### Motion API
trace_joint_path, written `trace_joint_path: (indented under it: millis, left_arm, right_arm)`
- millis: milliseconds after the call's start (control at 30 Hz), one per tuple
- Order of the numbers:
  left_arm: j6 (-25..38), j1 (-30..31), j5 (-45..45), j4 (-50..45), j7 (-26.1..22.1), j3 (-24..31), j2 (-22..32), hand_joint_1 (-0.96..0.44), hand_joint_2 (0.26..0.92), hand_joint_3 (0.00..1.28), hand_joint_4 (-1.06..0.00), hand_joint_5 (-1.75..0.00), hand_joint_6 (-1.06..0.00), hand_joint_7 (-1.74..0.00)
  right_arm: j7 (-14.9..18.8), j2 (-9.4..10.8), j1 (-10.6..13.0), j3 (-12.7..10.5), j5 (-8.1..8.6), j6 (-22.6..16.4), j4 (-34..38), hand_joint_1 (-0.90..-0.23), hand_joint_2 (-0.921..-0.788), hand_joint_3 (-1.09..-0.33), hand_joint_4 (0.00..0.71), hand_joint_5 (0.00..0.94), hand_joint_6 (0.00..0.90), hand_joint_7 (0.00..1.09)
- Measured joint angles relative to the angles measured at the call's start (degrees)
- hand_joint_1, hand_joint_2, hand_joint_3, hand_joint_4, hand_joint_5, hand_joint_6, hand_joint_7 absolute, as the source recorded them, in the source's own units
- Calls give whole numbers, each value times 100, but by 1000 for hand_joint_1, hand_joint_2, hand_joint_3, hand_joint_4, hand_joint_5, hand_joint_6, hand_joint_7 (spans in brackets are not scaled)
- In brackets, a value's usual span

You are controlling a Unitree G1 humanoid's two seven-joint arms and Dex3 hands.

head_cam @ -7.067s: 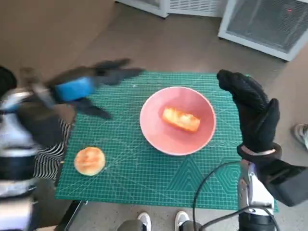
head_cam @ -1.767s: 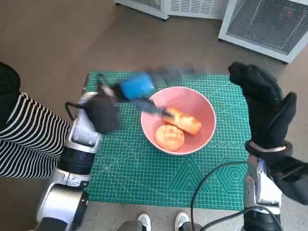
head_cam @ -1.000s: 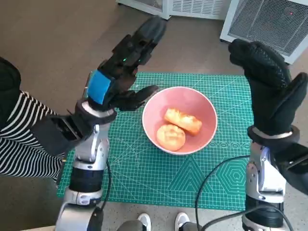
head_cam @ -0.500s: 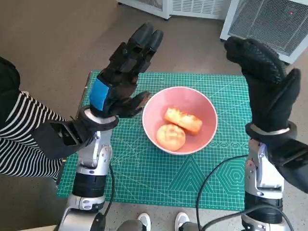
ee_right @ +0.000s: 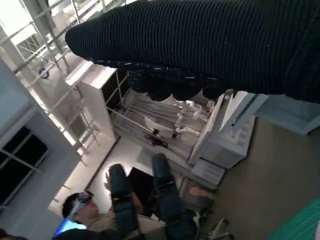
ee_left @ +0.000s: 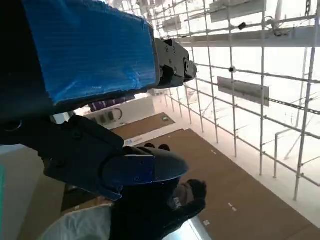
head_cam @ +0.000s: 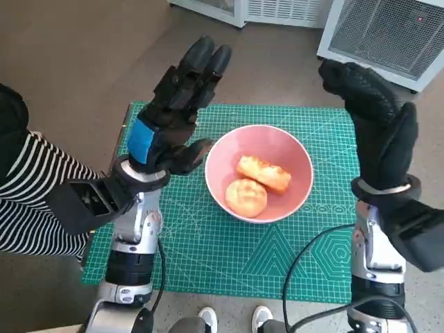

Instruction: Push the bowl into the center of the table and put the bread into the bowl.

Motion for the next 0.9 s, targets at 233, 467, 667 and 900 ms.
trace_joint_path:
  millis: [233,467,667,900]
  left_arm:
    - [-163,-27,-21,177,-76,54,-30,-686,921,453,-49,-10,-126,-8]
    - [-252,-115,-49,322,-154,96,-44,-690,921,453,-54,-15,-126,-13]
    - [-384,-255,-149,471,-281,115,-66,-692,921,452,-57,-20,-124,-18]
    - [-542,-370,-170,686,-401,140,-85,-695,921,453,-50,-23,-115,-25]
  right_arm:
    - [-34,0,-11,7,-158,-200,268,-712,-921,-690,177,1,33,479]
    - [-48,0,-80,12,-167,-342,501,-721,-921,-688,179,2,35,483]
    - [-78,0,-158,14,-169,-453,651,-723,-921,-687,180,2,35,485]
    - [-100,17,-199,44,-170,-587,805,-726,-921,-687,178,1,32,485]
